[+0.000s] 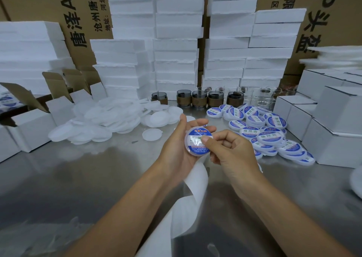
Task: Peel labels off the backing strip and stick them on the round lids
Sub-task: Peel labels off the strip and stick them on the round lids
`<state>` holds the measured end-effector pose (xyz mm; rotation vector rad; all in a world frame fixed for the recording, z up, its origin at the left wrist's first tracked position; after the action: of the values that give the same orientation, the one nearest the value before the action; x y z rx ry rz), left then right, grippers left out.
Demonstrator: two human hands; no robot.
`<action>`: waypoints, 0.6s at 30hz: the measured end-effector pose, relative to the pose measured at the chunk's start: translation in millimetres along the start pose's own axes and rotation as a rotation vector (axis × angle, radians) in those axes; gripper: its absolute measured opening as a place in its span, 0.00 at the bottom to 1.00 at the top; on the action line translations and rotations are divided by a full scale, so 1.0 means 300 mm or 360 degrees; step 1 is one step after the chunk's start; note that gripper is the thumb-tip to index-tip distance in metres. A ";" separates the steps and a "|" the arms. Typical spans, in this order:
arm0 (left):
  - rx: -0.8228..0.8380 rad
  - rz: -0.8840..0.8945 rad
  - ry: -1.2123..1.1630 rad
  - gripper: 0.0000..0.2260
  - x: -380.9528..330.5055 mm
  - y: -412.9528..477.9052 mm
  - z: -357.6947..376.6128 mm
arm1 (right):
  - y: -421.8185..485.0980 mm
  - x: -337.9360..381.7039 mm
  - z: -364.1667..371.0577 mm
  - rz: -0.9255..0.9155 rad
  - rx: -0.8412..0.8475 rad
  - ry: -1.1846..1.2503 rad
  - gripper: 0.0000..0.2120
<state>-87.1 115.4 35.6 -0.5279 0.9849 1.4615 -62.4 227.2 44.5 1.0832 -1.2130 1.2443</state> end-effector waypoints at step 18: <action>0.0087 0.0021 -0.0067 0.20 -0.010 -0.010 0.028 | 0.011 -0.011 -0.006 -0.0011 -0.0004 0.0044 0.06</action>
<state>-81.9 120.4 41.8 -0.4497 0.9939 1.4477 -65.4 228.8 40.9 1.0640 -1.1890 1.2482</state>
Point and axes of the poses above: each hand's wrist, its own y-axis towards the middle knuckle, its own z-axis out of the palm, x = y × z, the point moved 4 cm from there along y, towards the middle knuckle, and after that the axes turned 13 degrees about z, right-handed, at the moved point
